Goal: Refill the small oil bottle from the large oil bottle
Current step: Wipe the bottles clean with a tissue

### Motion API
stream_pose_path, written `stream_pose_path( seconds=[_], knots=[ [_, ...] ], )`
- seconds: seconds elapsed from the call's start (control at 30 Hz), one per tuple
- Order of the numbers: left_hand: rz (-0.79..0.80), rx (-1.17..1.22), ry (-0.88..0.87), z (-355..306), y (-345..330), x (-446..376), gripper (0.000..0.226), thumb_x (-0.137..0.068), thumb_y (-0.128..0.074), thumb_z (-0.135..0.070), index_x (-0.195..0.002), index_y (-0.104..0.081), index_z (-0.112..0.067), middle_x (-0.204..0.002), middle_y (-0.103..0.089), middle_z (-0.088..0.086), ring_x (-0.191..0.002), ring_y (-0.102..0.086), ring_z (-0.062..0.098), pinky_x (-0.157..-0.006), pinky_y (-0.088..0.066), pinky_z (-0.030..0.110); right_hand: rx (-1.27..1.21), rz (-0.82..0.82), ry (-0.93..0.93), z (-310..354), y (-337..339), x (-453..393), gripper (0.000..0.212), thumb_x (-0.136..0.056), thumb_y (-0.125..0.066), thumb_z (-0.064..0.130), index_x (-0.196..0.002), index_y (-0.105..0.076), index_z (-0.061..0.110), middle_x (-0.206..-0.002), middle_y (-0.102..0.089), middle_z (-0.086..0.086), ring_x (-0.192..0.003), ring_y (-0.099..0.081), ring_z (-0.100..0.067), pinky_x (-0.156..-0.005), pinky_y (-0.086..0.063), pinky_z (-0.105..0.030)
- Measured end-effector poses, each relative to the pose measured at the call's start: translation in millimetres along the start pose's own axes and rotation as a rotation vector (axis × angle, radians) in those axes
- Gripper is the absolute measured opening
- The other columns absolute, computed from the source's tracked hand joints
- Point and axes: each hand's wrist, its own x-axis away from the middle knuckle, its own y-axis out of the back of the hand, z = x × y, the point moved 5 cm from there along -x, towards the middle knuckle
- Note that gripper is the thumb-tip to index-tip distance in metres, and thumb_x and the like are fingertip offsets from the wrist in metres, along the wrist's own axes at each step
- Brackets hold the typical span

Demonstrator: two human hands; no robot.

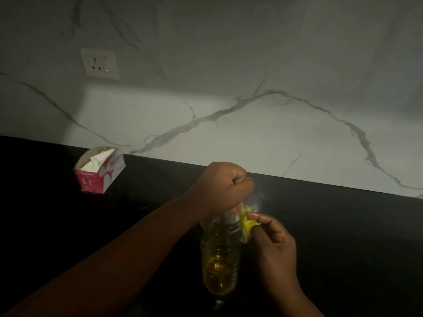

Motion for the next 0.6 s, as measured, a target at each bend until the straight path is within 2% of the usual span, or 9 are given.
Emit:
stream_pose_path(
  seconds=[0.17, 0.23, 0.3, 0.37, 0.47, 0.53, 0.6],
  knots=[
    [-0.034, 0.042, 0.059, 10.4, -2.0, -2.5, 0.041, -0.083, -0.056, -0.027, -0.051, -0.033, -0.018, -0.048, -0.031, -0.003, -0.048, -0.032, 0.006, -0.052, -0.033, 0.026, 0.173, 0.084, 0.016, -9.2, -2.3, 3.7, 0.025, -0.086, -0.059, -0.006, -0.101, -0.070, 0.011, -0.101, -0.072, -0.004, -0.097, -0.067, -0.012, -0.084, -0.056, -0.032],
    [-0.021, 0.118, 0.121, 15.8, -3.0, -1.5, 0.040, -0.083, -0.059, -0.033, -0.054, -0.041, -0.013, -0.051, -0.041, 0.006, -0.048, -0.043, 0.004, -0.055, -0.041, 0.025, 0.280, 0.089, -0.015, -23.2, 2.0, 5.8, 0.026, -0.085, -0.062, -0.006, -0.098, -0.070, 0.015, -0.103, -0.069, -0.001, -0.101, -0.064, -0.011, -0.088, -0.054, -0.032],
    [0.026, 0.202, 0.194, 18.7, -3.4, -1.2, 0.037, -0.082, -0.060, -0.040, -0.063, -0.054, -0.010, -0.063, -0.058, 0.015, -0.056, -0.057, 0.005, -0.062, -0.050, 0.024, 0.370, 0.125, -0.153, -41.9, 6.8, 5.9, 0.025, -0.086, -0.062, -0.003, -0.095, -0.070, 0.019, -0.102, -0.068, 0.001, -0.098, -0.064, -0.010, -0.087, -0.054, -0.032],
    [0.086, 0.241, 0.242, 20.4, -4.2, -2.3, 0.030, -0.079, -0.062, -0.046, -0.068, -0.060, -0.018, -0.071, -0.063, 0.009, -0.068, -0.061, 0.009, -0.073, -0.053, 0.029, 0.421, 0.182, -0.344, -58.2, 10.3, 3.7, 0.022, -0.087, -0.061, -0.001, -0.092, -0.070, 0.019, -0.096, -0.070, 0.001, -0.089, -0.066, -0.011, -0.079, -0.055, -0.028],
    [0.189, 0.367, 0.314, 23.7, -4.9, -2.5, 0.038, -0.074, -0.059, -0.061, -0.079, -0.068, -0.025, -0.080, -0.070, -0.006, -0.080, -0.066, 0.009, -0.079, -0.054, 0.030, 0.360, 0.174, -0.460, -64.3, 13.8, -4.5, 0.021, -0.086, -0.060, -0.005, -0.089, -0.071, 0.012, -0.087, -0.072, -0.004, -0.082, -0.068, -0.015, -0.068, -0.054, -0.024],
    [0.216, 0.457, 0.392, 29.7, -0.5, -4.8, 0.048, -0.080, -0.053, -0.069, -0.086, -0.071, -0.025, -0.084, -0.073, -0.007, -0.088, -0.069, 0.012, -0.083, -0.056, 0.031, 0.297, 0.122, -0.428, -57.6, 15.6, -12.2, 0.019, -0.084, -0.061, -0.006, -0.087, -0.071, 0.010, -0.082, -0.073, -0.006, -0.078, -0.069, -0.018, -0.062, -0.052, -0.023],
    [0.199, 0.456, 0.509, 42.5, 5.2, -13.7, 0.058, -0.083, -0.045, -0.075, -0.089, -0.071, -0.023, -0.085, -0.074, -0.005, -0.090, -0.071, 0.014, -0.083, -0.056, 0.032, 0.237, 0.076, -0.390, -50.8, 17.8, -19.3, 0.015, -0.083, -0.064, -0.005, -0.087, -0.071, 0.008, -0.081, -0.073, -0.009, -0.079, -0.069, -0.024, -0.065, -0.054, -0.030]
  ],
)
